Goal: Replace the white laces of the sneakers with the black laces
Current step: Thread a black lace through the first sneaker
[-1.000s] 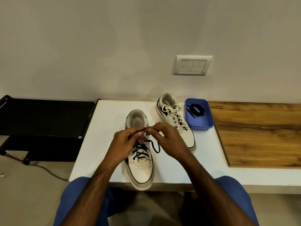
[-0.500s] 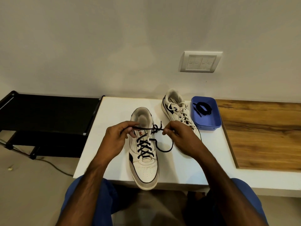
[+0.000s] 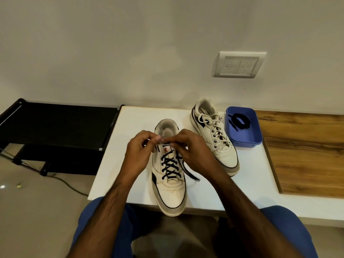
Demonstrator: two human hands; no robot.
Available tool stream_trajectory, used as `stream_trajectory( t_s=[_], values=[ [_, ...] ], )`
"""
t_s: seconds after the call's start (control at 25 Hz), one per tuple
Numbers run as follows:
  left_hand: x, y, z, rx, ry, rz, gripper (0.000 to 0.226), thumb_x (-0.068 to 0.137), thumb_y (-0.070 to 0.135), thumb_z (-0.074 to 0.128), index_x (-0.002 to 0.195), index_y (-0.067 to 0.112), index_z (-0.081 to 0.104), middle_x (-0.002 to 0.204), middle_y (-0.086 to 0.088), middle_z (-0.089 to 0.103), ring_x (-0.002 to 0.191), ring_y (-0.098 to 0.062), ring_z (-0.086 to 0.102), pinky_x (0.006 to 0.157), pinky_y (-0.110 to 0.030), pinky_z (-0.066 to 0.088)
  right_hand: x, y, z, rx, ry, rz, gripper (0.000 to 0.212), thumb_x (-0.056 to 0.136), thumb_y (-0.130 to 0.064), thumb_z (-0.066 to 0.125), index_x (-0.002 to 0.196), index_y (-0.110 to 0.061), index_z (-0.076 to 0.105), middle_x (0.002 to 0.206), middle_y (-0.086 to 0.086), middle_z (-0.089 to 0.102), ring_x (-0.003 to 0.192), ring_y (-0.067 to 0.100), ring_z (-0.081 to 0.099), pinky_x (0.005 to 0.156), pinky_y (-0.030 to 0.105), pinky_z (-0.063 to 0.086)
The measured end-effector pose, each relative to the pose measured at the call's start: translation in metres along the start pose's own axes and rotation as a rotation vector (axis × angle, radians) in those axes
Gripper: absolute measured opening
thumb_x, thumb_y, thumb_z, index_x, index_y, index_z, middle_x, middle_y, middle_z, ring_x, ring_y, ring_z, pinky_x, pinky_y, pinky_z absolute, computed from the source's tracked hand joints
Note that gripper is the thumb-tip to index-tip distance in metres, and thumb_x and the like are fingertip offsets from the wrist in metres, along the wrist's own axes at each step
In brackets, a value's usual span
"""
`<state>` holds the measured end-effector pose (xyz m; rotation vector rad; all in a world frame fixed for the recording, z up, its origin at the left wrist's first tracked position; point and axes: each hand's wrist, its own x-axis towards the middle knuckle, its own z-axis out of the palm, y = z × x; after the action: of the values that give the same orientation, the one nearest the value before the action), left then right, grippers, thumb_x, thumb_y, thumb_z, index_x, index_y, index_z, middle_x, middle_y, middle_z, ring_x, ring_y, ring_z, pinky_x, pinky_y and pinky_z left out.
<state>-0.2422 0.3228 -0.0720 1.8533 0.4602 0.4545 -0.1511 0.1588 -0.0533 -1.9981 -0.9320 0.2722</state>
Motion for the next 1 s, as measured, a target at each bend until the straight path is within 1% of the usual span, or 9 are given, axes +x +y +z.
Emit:
stream_trajectory(
  t_s=[0.08,0.2,0.32,0.4,0.48,0.64,0.8,0.92,1.0],
  values=[
    [0.003,-0.003,0.0,0.1,0.016,0.011,0.017,0.102,0.031,0.055,0.104,0.024,0.071,0.095,0.007,0.064,0.083,0.0,0.059,0.07,-0.012,0.045,0.002,0.005,-0.003,0.005,0.036,0.056,0.016,0.096,-0.016,0.066,0.105,-0.022,0.078,0.09,-0.007,0.063,0.08,0.003,0.06,0.07,0.012,0.046],
    [0.005,-0.01,0.003,0.281,-0.098,-0.03,0.011,0.099,0.04,0.059,0.104,0.034,0.066,0.093,0.008,0.063,0.084,-0.004,0.06,0.071,-0.021,0.045,0.004,0.008,-0.003,0.113,0.04,0.151,0.006,0.091,-0.018,0.073,0.096,-0.017,0.077,0.086,-0.007,0.072,0.079,0.003,0.068,0.068,0.018,0.055],
    [0.008,-0.01,0.005,0.231,-0.152,-0.126,0.001,0.099,0.034,0.061,0.099,0.034,0.061,0.086,0.002,0.067,0.077,-0.013,0.068,0.072,-0.031,0.053,0.006,0.01,0.004,0.155,0.023,0.155,0.012,0.086,-0.016,0.079,0.097,-0.018,0.074,0.081,-0.005,0.073,0.075,0.008,0.069,0.071,0.024,0.057],
    [0.009,-0.009,0.0,0.177,-0.177,-0.163,0.007,0.102,0.025,0.057,0.103,0.031,0.062,0.089,-0.002,0.069,0.076,-0.011,0.069,0.074,-0.033,0.053,0.008,0.011,0.007,0.124,0.031,0.142,0.021,0.089,-0.013,0.075,0.109,-0.019,0.075,0.09,-0.005,0.075,0.083,0.005,0.069,0.08,0.023,0.056],
    [0.008,-0.01,-0.007,0.119,-0.206,-0.192,0.014,0.104,0.017,0.053,0.108,0.026,0.062,0.092,-0.001,0.068,0.077,-0.006,0.069,0.076,-0.033,0.052,0.01,0.012,0.01,0.05,0.029,0.118,0.019,0.091,-0.013,0.072,0.108,-0.018,0.077,0.098,-0.005,0.076,0.089,0.005,0.068,0.085,0.024,0.054],
    [0.008,-0.009,-0.011,0.087,-0.232,-0.205,0.018,0.104,0.01,0.051,0.114,0.019,0.062,0.091,0.006,0.063,0.074,0.003,0.067,0.077,-0.031,0.052,0.015,0.008,0.019,-0.195,0.002,0.044,0.008,0.09,-0.021,0.073,0.095,-0.02,0.08,0.087,-0.006,0.066,0.08,0.009,0.057,0.073,0.029,0.047],
    [0.009,-0.011,-0.012,0.074,-0.243,-0.217,0.017,0.105,0.013,0.05,0.114,0.021,0.061,0.094,0.006,0.063,0.077,-0.002,0.069,0.079,-0.03,0.052,0.017,0.007,0.032,-0.463,0.012,-0.072,0.01,0.092,-0.023,0.068,0.092,-0.021,0.078,0.089,-0.003,0.064,0.085,0.019,0.054,0.074,0.039,0.046],
    [0.009,-0.012,-0.013,0.083,-0.25,-0.22,0.016,0.105,0.016,0.05,0.115,0.024,0.06,0.098,0.003,0.064,0.081,-0.005,0.071,0.079,-0.028,0.051,0.016,0.009,0.035,-0.53,0.017,-0.1,0.012,0.092,-0.027,0.067,0.098,-0.025,0.078,0.096,-0.004,0.063,0.091,0.021,0.053,0.075,0.036,0.038],
    [0.009,-0.013,-0.013,0.094,-0.258,-0.211,0.015,0.105,0.019,0.05,0.116,0.025,0.059,0.098,0.004,0.065,0.082,-0.006,0.071,0.079,-0.027,0.051,0.017,0.011,0.036,-0.57,0.03,-0.135,0.012,0.091,-0.028,0.068,0.096,-0.025,0.078,0.098,-0.004,0.062,0.094,0.021,0.052,0.075,0.036,0.032]
  ],
)
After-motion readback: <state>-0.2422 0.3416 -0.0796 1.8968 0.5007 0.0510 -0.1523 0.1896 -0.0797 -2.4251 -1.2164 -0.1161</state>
